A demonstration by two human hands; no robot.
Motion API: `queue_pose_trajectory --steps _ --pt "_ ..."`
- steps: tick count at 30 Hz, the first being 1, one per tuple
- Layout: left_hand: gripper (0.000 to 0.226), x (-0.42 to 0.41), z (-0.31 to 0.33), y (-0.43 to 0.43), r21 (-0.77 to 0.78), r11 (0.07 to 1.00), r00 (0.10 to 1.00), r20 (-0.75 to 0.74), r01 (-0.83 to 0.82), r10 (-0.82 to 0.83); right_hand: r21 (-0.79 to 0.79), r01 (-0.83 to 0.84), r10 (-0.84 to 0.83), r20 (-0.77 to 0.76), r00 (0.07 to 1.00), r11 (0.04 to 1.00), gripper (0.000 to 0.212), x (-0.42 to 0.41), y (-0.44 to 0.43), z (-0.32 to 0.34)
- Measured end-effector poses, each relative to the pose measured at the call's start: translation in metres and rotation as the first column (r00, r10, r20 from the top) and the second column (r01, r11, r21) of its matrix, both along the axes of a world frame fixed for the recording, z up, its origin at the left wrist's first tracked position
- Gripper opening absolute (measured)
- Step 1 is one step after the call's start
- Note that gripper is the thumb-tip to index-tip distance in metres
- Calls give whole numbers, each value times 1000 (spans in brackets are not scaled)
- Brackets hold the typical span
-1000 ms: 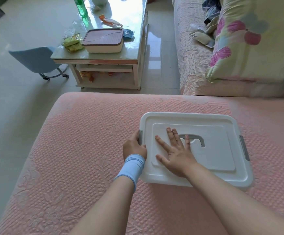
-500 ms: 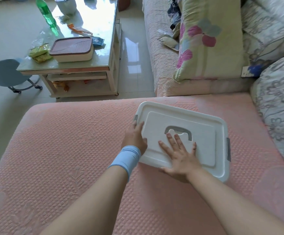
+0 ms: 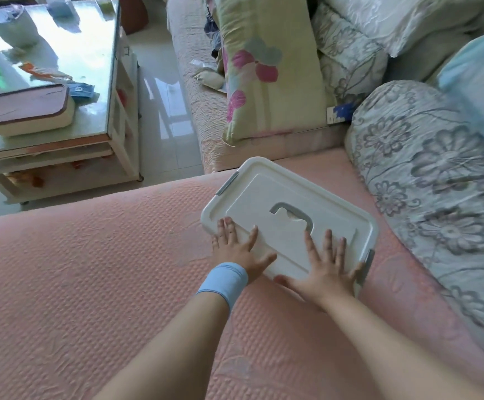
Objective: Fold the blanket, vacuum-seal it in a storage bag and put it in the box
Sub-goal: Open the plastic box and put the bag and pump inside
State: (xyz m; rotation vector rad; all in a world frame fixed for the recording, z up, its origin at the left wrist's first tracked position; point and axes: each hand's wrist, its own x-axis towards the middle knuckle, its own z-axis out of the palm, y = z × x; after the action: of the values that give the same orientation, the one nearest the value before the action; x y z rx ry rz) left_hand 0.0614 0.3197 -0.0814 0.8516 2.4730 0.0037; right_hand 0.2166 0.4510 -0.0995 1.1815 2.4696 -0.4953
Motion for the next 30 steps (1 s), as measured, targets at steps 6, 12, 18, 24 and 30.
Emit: queue_pose_trajectory --steps 6,12,18,24,30 --pt "82 10 8 108 -26 959 956 -78 281 -282 25 257 -253 -94 963 966 135 22 42 -7" --pt "80 63 0 194 21 948 948 15 316 -317 55 306 -300 -94 949 951 123 59 119 -6" --pt "86 46 -9 259 -35 910 909 -38 414 -415 311 93 -36 -186 982 946 77 115 185 -2" --pt "87 29 -7 316 -103 868 869 -48 486 -492 97 159 -147 -120 982 983 84 114 218 -17" --pt "82 41 0 319 -30 916 913 -73 400 -401 50 162 -160 -42 986 986 85 111 226 -19"
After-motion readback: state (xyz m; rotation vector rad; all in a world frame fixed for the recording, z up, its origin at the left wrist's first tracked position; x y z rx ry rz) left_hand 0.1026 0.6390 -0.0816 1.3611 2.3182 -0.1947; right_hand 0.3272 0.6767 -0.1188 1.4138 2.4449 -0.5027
